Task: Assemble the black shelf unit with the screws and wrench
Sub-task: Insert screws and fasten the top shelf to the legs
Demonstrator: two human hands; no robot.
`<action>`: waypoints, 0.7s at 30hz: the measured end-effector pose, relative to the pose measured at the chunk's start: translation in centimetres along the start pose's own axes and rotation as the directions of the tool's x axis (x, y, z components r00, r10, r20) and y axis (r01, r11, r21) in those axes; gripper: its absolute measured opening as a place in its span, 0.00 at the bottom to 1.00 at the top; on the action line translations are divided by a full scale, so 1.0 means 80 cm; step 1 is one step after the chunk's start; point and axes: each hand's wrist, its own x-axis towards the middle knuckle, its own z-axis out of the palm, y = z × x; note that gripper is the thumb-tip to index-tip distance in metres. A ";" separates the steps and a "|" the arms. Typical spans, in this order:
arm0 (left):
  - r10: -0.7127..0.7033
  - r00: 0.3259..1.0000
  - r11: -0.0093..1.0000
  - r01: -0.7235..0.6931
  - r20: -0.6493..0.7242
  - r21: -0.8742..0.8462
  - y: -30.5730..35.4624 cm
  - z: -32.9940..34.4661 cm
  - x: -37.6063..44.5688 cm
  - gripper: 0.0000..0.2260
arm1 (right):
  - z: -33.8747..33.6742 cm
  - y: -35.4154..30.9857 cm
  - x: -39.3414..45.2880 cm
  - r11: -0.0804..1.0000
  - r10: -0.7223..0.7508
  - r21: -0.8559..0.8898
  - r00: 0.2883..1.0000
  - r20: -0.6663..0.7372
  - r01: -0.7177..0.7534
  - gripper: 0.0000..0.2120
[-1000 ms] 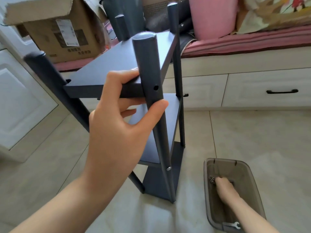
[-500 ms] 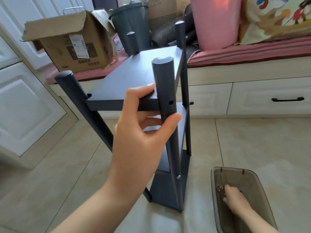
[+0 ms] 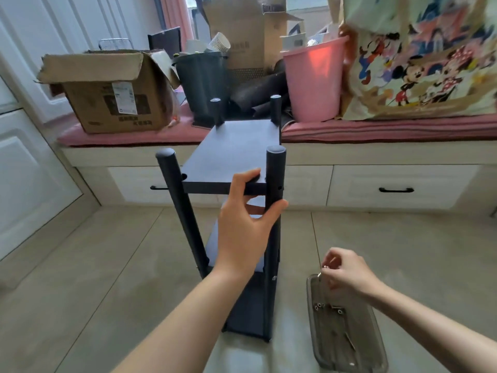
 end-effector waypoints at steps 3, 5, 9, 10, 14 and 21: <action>-0.036 0.999 0.999 0.036 0.041 0.004 0.001 -0.003 0.000 0.24 | -0.042 -0.068 -0.036 0.934 0.013 0.356 1.000 0.026 -0.021 0.05; -0.072 0.995 0.997 0.073 0.068 -0.008 0.001 -0.004 0.000 0.24 | -0.066 -0.115 -0.058 0.830 0.027 0.556 0.999 0.029 -0.039 0.05; -0.116 0.991 0.992 0.119 0.066 -0.043 0.002 -0.006 0.001 0.20 | -0.102 -0.203 -0.095 0.630 -0.001 0.775 0.998 -0.061 0.048 0.06; -0.127 0.990 0.990 0.130 0.061 -0.056 0.003 -0.006 0.002 0.19 | -0.105 -0.218 -0.103 0.597 -0.025 0.797 0.995 -0.094 0.090 0.07; -0.167 0.985 0.978 0.170 0.035 -0.117 0.010 -0.008 -0.002 0.24 | -0.088 -0.246 -0.126 0.579 -0.095 0.785 0.974 -0.204 0.221 0.08; -0.403 0.884 0.881 0.305 -0.236 -0.362 0.022 -0.016 -0.010 0.17 | -0.055 -0.232 -0.122 0.627 -0.118 0.728 0.958 -0.263 0.277 0.09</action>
